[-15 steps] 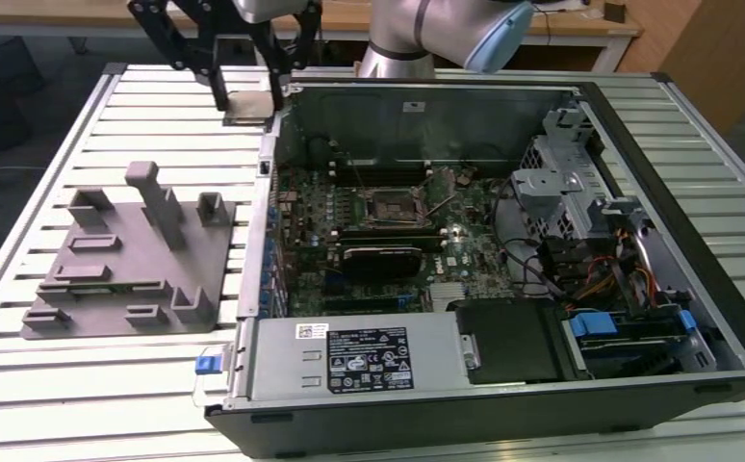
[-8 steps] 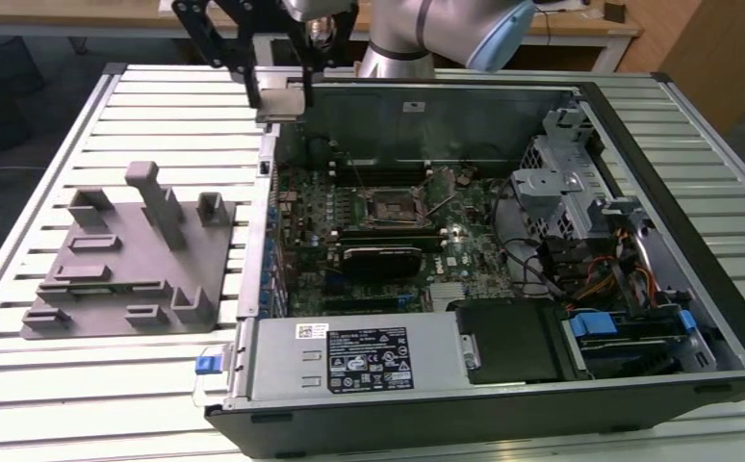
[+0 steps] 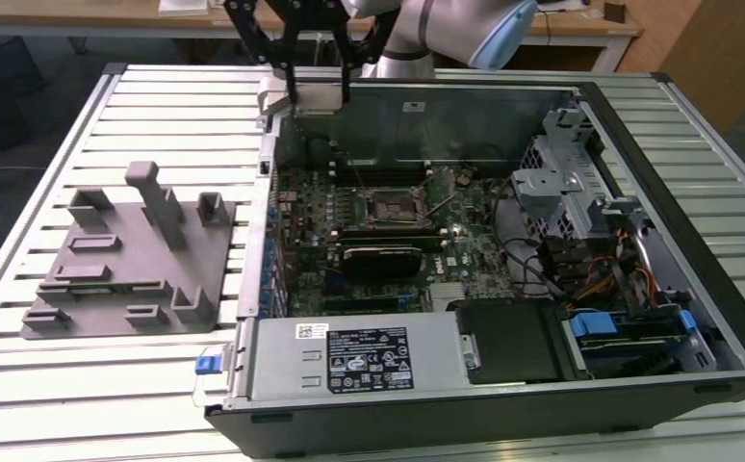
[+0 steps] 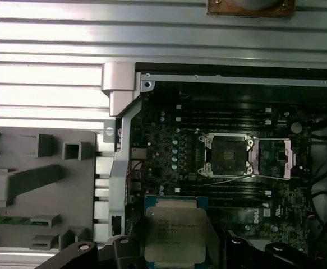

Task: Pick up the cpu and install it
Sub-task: 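Pick up the cpu and move it towards the insertion slot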

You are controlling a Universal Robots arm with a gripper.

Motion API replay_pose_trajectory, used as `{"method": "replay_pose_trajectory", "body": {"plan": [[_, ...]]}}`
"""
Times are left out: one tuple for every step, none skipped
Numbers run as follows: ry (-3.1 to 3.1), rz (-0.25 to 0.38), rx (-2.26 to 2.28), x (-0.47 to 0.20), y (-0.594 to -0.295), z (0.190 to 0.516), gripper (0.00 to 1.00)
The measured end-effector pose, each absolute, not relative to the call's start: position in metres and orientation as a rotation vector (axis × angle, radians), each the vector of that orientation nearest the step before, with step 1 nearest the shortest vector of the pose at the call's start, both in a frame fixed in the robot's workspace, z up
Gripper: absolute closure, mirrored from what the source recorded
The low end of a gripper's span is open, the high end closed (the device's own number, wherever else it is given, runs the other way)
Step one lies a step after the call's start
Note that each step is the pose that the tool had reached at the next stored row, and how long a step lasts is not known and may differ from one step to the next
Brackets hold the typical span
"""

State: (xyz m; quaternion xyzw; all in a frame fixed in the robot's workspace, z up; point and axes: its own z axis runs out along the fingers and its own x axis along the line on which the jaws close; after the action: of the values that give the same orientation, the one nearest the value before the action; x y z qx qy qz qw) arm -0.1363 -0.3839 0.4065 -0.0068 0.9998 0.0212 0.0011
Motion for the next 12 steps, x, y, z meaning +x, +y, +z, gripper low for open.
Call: {"method": "replay_pose_trajectory", "body": {"plan": [[3.139, 0.067, -0.021, -0.132, -0.383, 0.406, 0.47], [3.139, 0.067, -0.022, -0.128, -0.382, 0.406, 0.47], [3.139, 0.066, -0.022, -0.123, -0.382, 0.406, 0.47], [3.139, 0.066, -0.021, -0.119, -0.381, 0.405, 0.47], [3.139, 0.067, -0.021, -0.114, -0.381, 0.405, 0.47], [3.139, 0.067, -0.022, -0.11, -0.38, 0.405, 0.47], [3.139, 0.067, -0.021, -0.105, -0.38, 0.405, 0.47], [3.139, 0.067, -0.021, -0.101, -0.38, 0.404, 0.47], [3.139, 0.067, -0.021, -0.097, -0.379, 0.404, 0.47], [3.139, 0.067, -0.022, -0.092, -0.379, 0.404, 0.47], [3.139, 0.067, -0.021, -0.088, -0.379, 0.404, 0.47], [3.139, 0.067, -0.021, -0.084, -0.378, 0.404, 0.47]]}}
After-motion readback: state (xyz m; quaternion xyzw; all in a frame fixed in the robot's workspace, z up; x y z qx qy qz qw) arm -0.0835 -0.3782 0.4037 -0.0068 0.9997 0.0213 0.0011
